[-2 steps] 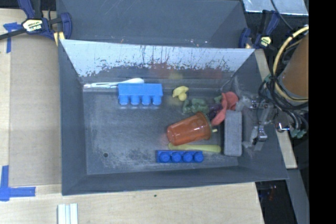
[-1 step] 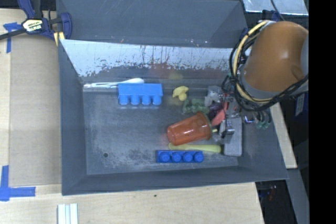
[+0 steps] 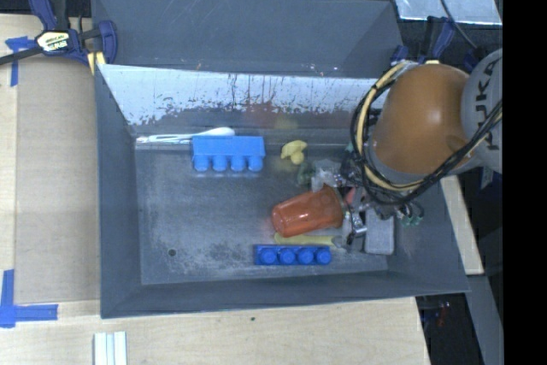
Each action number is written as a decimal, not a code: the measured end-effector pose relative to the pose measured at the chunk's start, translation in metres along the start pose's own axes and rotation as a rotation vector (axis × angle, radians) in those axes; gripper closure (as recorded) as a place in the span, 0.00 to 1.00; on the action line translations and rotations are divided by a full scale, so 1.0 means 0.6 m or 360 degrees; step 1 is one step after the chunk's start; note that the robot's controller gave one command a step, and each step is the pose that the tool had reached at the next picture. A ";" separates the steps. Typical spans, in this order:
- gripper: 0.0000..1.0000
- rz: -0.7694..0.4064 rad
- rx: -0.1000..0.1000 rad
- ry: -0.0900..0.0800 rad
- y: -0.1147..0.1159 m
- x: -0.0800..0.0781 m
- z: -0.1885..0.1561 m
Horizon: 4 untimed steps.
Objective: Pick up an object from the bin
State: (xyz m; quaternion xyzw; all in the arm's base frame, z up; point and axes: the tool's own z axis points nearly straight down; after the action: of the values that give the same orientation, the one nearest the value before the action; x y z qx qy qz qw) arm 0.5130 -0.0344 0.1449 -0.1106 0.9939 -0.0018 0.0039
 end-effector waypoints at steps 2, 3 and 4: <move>0.00 0.0005 0.0001 -0.0005 0.078 -0.076 -0.081; 0.00 -0.0015 -0.0003 -0.0005 0.118 -0.073 -0.119; 0.00 -0.0025 -0.0001 -0.0004 0.126 -0.076 -0.139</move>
Offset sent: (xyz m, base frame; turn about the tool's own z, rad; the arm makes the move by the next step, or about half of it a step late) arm 0.0494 0.0569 0.0168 -0.0202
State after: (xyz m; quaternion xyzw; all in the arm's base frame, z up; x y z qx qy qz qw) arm 0.5399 0.0494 0.2280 -0.1183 0.9930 -0.0012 0.0051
